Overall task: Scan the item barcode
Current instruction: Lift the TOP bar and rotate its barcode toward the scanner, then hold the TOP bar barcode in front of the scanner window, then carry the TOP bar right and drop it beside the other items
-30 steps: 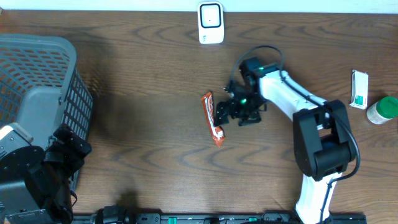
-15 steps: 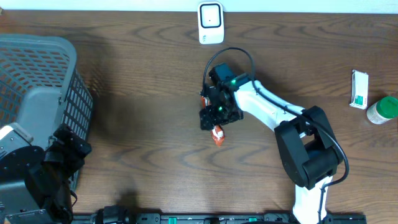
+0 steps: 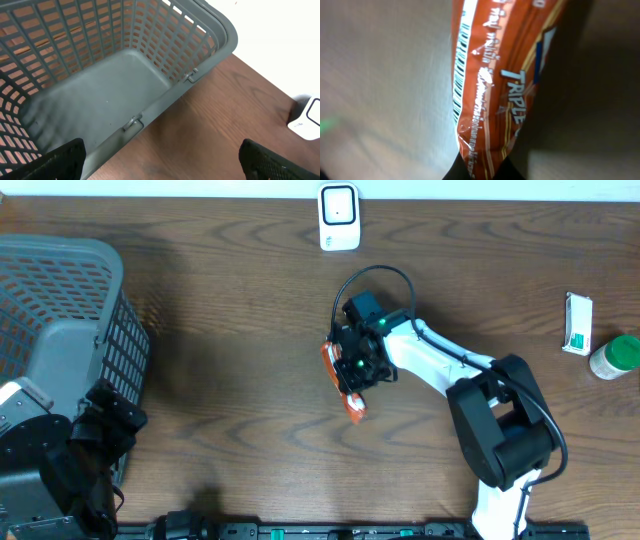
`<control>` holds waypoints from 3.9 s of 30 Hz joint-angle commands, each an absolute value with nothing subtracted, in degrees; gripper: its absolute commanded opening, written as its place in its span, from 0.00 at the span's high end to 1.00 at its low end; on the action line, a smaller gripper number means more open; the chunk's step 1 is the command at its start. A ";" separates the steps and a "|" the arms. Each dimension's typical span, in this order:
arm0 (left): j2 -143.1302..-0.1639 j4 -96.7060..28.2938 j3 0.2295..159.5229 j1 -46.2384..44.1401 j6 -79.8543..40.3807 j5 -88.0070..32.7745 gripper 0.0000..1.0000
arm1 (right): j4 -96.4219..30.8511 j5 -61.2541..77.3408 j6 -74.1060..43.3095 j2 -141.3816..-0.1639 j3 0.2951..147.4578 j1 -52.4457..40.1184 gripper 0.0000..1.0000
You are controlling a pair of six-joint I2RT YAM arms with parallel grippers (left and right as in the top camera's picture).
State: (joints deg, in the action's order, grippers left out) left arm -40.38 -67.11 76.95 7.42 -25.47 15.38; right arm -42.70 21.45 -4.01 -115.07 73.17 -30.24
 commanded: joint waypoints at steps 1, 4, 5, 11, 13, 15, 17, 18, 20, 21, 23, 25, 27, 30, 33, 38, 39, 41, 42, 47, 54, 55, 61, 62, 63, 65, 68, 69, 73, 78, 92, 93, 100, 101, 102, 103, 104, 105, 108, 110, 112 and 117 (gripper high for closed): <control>-40.34 -67.26 77.08 7.70 -25.19 16.16 0.02 | -45.74 26.74 9.80 -109.10 71.61 -30.39 0.99; -40.34 -67.26 77.08 7.68 -25.19 16.16 0.02 | -49.74 27.55 14.74 -103.39 71.61 -30.28 0.99; -40.34 -67.26 77.08 7.70 -25.19 16.16 0.02 | -50.92 27.75 15.64 -101.62 71.61 -30.17 0.99; -40.34 -67.26 77.08 7.70 -25.19 16.16 0.02 | -58.67 42.41 27.88 -90.72 71.61 -29.21 0.99; -40.34 -67.26 77.08 7.70 -25.19 16.16 0.02 | -61.32 44.64 30.52 -88.33 71.61 -29.06 0.99; -40.34 -67.26 77.08 7.70 -25.19 16.16 0.02 | -63.33 46.57 31.81 -86.89 71.61 -29.02 0.99; -40.34 -67.26 77.08 7.70 -25.19 16.14 0.02 | -64.64 48.90 32.01 -86.24 71.61 -28.95 0.99; -40.34 -67.26 77.08 7.70 -25.19 16.16 0.02 | -65.12 49.91 32.01 -86.21 71.61 -28.93 0.99; -40.34 -67.26 77.08 7.70 -25.19 16.16 0.02 | -65.87 50.92 32.01 -86.28 71.61 -28.91 0.99; -40.34 -67.26 77.08 7.70 -25.19 16.16 0.02 | -66.26 51.05 32.01 -86.32 71.61 -28.91 0.99; -40.34 -67.26 77.08 7.70 -25.19 16.16 0.02 | -66.67 51.13 32.01 -86.32 71.61 -28.91 0.99; -40.34 -67.26 77.08 7.70 -25.19 16.16 0.02 | -66.87 51.11 32.03 -86.32 71.61 -28.91 0.99; -40.34 -67.26 77.08 7.70 -25.19 16.16 0.02 | -66.87 51.11 32.03 -86.32 71.61 -28.88 0.99; -40.34 -67.26 77.08 7.70 -25.19 16.16 0.02 | -66.98 51.09 32.03 -86.32 71.61 -28.62 0.99; -40.34 -67.26 77.08 7.70 -25.19 16.14 0.02 | -67.26 51.09 32.03 -86.32 71.61 -28.05 0.99; -40.34 -67.26 77.08 7.70 -25.19 16.16 0.02 | -66.50 48.31 30.79 -86.35 71.61 -27.68 0.99; -40.34 -67.26 77.08 7.70 -25.19 16.16 0.02 | -65.60 45.76 28.51 -86.39 71.61 -27.68 0.99; -40.34 -67.26 77.08 7.70 -25.19 16.16 0.02 | -61.14 36.84 18.96 -86.65 71.61 -27.75 0.99; -40.34 -67.26 77.08 7.70 -25.19 16.14 0.02 | -58.61 31.88 14.35 -86.87 71.61 -27.77 0.99; -40.34 -67.26 77.08 7.70 -25.19 16.16 0.02 | -42.17 13.72 2.87 -89.65 71.61 -27.79 0.99; -40.34 -67.26 77.08 7.70 -25.19 16.16 0.02 | -27.11 -4.40 -0.54 -97.36 73.65 -27.79 0.99; -40.34 -67.26 77.08 7.70 -25.19 16.16 0.02 | -26.15 -7.31 -0.05 -99.02 74.76 -27.79 0.99; -40.34 -67.26 77.08 7.70 -25.19 16.16 0.02 | -25.04 -19.53 5.23 -111.96 89.93 -27.68 0.99; -40.34 -67.26 77.08 7.70 -25.19 16.16 0.02 | -25.04 -21.04 6.44 -114.02 92.95 -27.68 0.99; -40.34 -67.26 77.08 7.70 -25.19 16.16 0.02 | -25.04 -22.72 7.92 -116.03 95.94 -27.68 0.99; -40.34 -67.26 77.08 7.70 -25.19 16.16 0.02 | -24.97 -30.46 14.57 -123.48 105.54 -27.94 0.99; -40.34 -67.26 77.08 7.70 -25.19 16.16 0.02 | -23.14 -41.19 23.16 -131.55 113.51 -28.53 0.99; -40.34 -67.26 77.08 7.70 -25.19 16.16 0.02 | -22.33 -43.79 25.93 -133.86 115.57 -28.67 0.99; -40.34 -67.26 77.08 7.70 -25.19 16.16 0.02 | -17.32 -51.62 39.35 -143.17 122.41 -29.58 0.99; -40.34 -67.26 77.08 7.70 -25.19 16.16 0.02 | -12.16 -51.57 42.85 -145.40 122.45 -29.67 0.99; -40.34 -67.26 77.08 7.70 -25.19 16.16 0.02 | -9.52 -49.95 51.29 -147.76 122.45 -27.35 0.99; -40.34 -67.26 77.08 7.70 -25.19 16.16 0.02 | -12.16 -48.71 51.31 -147.76 122.45 -27.35 0.99; -40.34 -67.26 77.08 7.70 -25.19 16.14 0.02 | -24.10 -48.60 47.94 -147.17 122.45 -28.10 0.99; -40.34 -67.26 77.08 7.70 -25.19 16.16 0.02 | -25.82 -48.42 46.35 -146.71 122.45 -28.18 0.99; -40.34 -67.26 77.08 7.70 -25.19 16.16 0.02 | -28.42 -47.99 43.83 -145.88 122.45 -28.25 0.99; -40.34 -67.26 77.08 7.70 -25.19 16.16 0.02 | -30.46 -47.68 41.91 -145.25 122.45 -28.27 0.99; -40.34 -67.26 77.08 7.70 -25.19 16.16 0.02 | -33.04 -47.70 39.77 -144.53 122.45 -28.27 0.99; -40.34 -67.26 77.08 7.70 -25.19 16.16 0.02 | -36.07 -47.68 38.11 -143.87 122.45 -28.25 0.99; -40.34 -67.26 77.08 7.70 -25.19 16.16 0.02 | -47.72 -47.70 32.16 -142.12 122.45 -27.42 0.99; -40.34 -67.26 77.08 7.70 -25.19 16.16 0.02 | -54.22 -47.62 25.04 -141.62 122.45 -26.55 0.99; -40.34 -67.26 77.08 7.70 -25.19 16.16 0.02 | -60.36 -46.92 17.23 -141.51 122.45 -25.41 0.99; -40.34 -67.26 77.08 7.70 -25.19 16.16 0.02 | -74.35 -43.13 -0.91 -141.51 122.45 -19.51 0.99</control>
